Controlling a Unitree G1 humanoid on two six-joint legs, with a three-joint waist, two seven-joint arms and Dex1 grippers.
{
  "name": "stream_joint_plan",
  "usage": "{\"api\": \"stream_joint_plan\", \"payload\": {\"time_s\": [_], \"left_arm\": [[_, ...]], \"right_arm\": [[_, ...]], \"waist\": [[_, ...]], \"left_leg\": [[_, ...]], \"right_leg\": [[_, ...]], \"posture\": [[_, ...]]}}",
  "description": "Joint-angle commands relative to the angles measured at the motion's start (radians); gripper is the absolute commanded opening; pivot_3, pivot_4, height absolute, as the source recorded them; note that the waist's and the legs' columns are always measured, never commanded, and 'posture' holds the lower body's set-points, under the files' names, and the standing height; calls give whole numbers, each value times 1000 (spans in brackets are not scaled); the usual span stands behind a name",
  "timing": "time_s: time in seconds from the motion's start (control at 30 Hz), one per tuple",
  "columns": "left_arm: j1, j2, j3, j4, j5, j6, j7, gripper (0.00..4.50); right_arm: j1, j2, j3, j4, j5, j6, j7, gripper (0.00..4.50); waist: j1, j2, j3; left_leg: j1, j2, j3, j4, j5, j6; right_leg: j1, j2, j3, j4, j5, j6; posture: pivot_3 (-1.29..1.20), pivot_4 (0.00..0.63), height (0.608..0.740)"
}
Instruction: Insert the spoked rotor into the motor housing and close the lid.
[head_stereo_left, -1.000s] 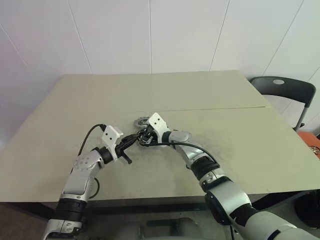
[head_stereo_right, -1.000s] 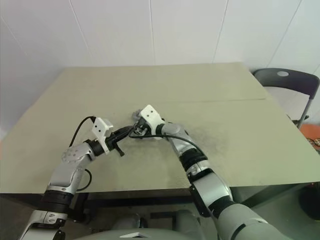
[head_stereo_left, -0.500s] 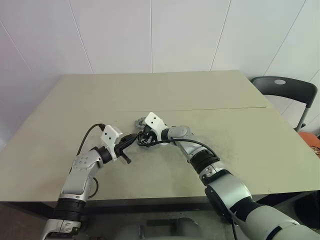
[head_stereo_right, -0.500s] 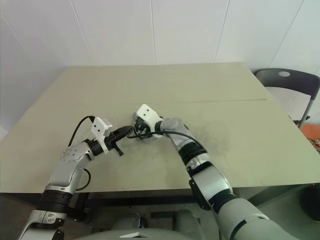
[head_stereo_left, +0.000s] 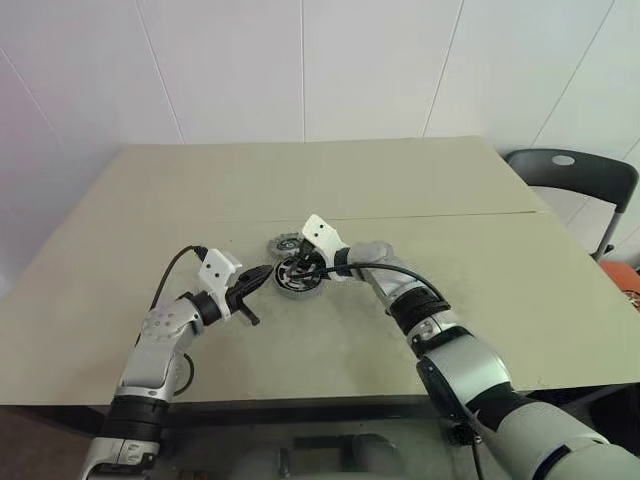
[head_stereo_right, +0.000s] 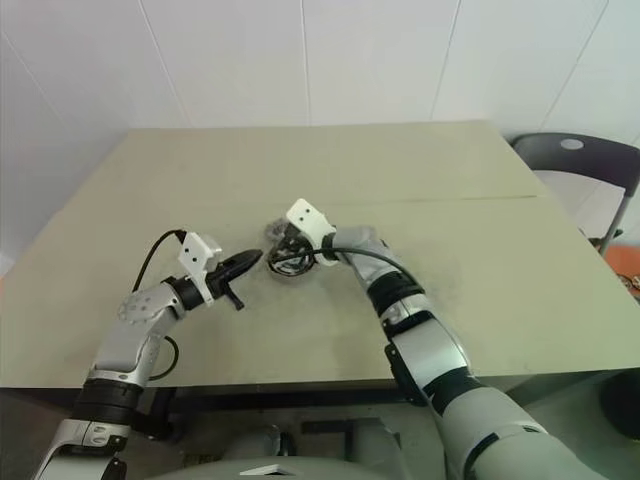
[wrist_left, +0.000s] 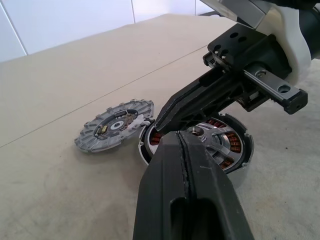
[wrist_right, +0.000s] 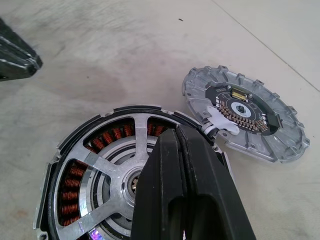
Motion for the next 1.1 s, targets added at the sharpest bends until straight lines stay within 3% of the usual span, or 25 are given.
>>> {"api": "stream_joint_plan", "payload": {"time_s": [0.03,0.33,0.87,1.1], "left_arm": [[-15,4,16,-16,-2,-25,4,0],[-10,1,13,-21,-1,-24,5,0],[-5,-3,9,-28,3,-19,12,0],[-6,-3,7,-27,5,-18,12,0]], "right_arm": [[51,-4,61,-47,-21,49,92,39],[142,-7,150,-138,-114,33,65,39],[152,3,265,-62,-278,-281,75,39],[108,-3,345,39,-411,-438,75,39]], "waist": [[0,0,0],[-2,1,-2],[-28,1,-5],[-29,0,-12]], "left_leg": [[0,0,0,0,0,0],[1,0,0,-1,-1,-2],[3,1,0,-1,-1,-2],[22,2,0,-7,-1,-2]], "right_leg": [[0,0,0,0,0,0],[0,0,0,0,0,0],[2,2,1,0,0,0],[17,5,1,-2,-3,-4]], "posture": [[0,0,740],[0,0,740],[0,0,740],[0,0,740]]}}
